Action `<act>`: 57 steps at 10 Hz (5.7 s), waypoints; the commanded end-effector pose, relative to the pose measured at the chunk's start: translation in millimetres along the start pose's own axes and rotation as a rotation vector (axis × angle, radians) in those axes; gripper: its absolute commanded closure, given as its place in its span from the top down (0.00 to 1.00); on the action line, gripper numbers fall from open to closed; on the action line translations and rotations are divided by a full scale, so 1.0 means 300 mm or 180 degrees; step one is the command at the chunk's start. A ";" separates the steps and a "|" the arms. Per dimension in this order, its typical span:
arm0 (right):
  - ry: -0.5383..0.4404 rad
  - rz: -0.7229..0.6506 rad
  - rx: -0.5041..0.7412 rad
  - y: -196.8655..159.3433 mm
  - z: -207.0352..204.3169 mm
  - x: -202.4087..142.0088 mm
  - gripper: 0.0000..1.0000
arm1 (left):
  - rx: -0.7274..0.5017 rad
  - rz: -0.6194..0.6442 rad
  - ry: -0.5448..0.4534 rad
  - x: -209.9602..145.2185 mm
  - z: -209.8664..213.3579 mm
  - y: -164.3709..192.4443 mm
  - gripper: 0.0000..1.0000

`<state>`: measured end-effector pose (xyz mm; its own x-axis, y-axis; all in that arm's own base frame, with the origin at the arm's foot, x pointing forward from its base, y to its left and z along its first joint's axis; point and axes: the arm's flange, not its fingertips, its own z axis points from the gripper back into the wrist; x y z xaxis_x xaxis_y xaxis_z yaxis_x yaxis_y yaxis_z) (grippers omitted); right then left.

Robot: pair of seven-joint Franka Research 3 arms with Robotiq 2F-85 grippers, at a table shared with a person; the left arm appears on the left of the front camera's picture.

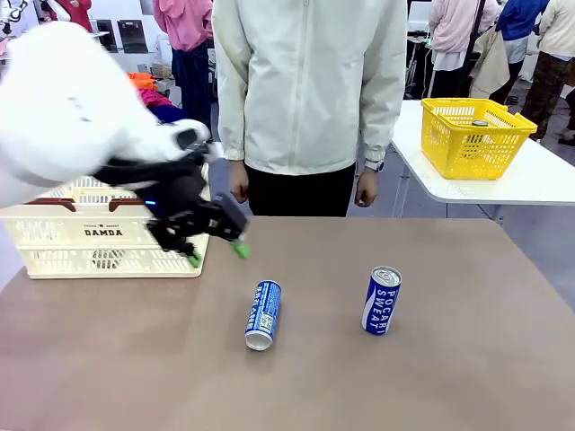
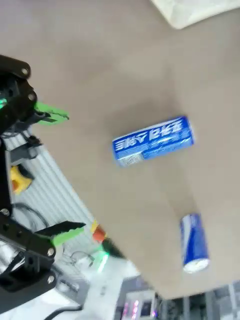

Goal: Place the drinks into the Shopping basket.
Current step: Pick up one drink and place it into the Shopping basket.

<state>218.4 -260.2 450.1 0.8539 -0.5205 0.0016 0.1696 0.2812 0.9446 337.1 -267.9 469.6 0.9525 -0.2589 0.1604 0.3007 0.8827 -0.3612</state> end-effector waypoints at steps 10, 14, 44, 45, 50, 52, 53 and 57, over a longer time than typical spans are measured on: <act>0.0021 0.0043 0.0011 0.001 0.008 -0.003 1.00 | 0.1669 0.0498 0.0154 0.194 -0.563 -0.051 1.00; 0.0021 0.0043 0.0011 0.001 0.008 -0.003 1.00 | 0.1454 0.0362 0.0333 0.195 -0.658 -0.051 1.00; 0.0021 0.0043 0.0011 0.001 0.008 -0.003 1.00 | 0.0367 0.1091 0.0224 0.276 0.331 0.152 0.00; 0.0021 0.0043 0.0011 0.001 0.008 -0.003 1.00 | 0.0378 0.1489 0.0162 0.360 0.383 0.214 0.00; 0.0021 0.0043 0.0011 0.001 0.008 -0.003 1.00 | 0.0771 0.2349 -0.0296 0.661 0.378 0.598 0.00; 0.0021 0.0043 0.0011 0.001 0.008 -0.003 1.00 | 0.1094 0.2308 -0.0508 0.717 0.290 0.687 0.00; 0.0021 0.0043 0.0011 0.001 0.008 -0.003 1.00 | 0.1235 0.2165 -0.0453 0.730 0.255 0.714 0.00; 0.0021 0.0043 0.0011 0.001 0.008 -0.003 1.00 | 0.1455 0.2064 -0.0094 0.717 0.137 0.769 0.00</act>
<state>218.2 -260.5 450.3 0.8536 -0.5209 0.0015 0.1699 0.2811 0.9445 609.0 -105.6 454.5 0.9228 0.3763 0.0823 -0.3763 0.9264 -0.0159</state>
